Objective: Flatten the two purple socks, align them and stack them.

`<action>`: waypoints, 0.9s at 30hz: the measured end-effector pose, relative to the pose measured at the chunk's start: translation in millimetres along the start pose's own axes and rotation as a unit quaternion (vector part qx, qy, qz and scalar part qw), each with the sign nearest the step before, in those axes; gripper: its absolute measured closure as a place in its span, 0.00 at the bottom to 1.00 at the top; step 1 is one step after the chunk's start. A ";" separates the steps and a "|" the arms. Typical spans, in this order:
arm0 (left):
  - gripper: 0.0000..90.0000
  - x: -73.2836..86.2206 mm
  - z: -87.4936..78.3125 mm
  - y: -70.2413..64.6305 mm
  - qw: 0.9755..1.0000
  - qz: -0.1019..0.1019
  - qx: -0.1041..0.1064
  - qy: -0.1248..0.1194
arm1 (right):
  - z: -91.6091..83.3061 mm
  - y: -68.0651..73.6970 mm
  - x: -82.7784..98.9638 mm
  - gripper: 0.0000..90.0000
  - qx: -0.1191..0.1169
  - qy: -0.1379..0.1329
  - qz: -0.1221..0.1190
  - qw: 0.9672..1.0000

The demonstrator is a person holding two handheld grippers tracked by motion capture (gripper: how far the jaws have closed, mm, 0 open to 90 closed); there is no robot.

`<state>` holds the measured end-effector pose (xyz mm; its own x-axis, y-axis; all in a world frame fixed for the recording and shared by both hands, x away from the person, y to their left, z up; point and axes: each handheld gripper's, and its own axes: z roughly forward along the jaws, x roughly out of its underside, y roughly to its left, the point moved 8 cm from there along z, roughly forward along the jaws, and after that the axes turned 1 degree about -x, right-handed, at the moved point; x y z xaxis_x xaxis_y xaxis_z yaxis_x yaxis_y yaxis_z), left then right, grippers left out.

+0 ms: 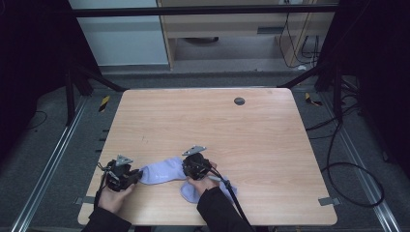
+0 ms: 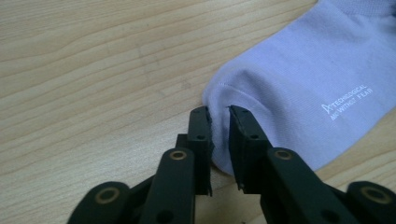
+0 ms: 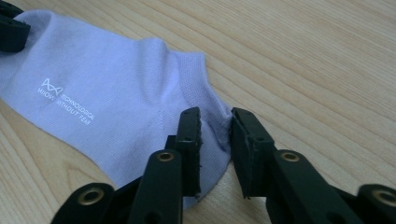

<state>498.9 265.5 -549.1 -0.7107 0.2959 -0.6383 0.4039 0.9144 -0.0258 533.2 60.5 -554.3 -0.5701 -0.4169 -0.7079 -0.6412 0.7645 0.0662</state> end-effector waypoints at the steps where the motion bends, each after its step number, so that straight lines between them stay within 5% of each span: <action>1: 0.89 -0.1 0.0 -0.5 1.000 -0.001 0.001 0.001 | 0.0 0.9 0.1 0.85 0.002 0.000 -0.001 1.000; 5: 0.95 -0.9 -1.1 -1.9 1.000 -0.003 0.002 0.002 | -0.5 3.3 0.4 0.95 0.003 0.000 0.000 1.000; 12: 0.96 -8.4 -9.7 -5.0 1.000 -0.009 0.017 -0.020 | -8.5 2.9 -1.9 0.97 -0.010 -0.010 0.015 1.000; 27: 0.96 -37.8 -26.6 -42.1 0.996 0.013 0.051 -0.068 | -65.0 -14.2 -15.0 0.97 -0.019 -0.053 0.016 0.998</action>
<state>493.4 223.2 -503.4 -0.6177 0.2734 -0.7374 0.4825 0.8722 -0.0808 517.4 23.9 -499.0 -0.5342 -0.3374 -0.7751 -0.6443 0.7561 0.1150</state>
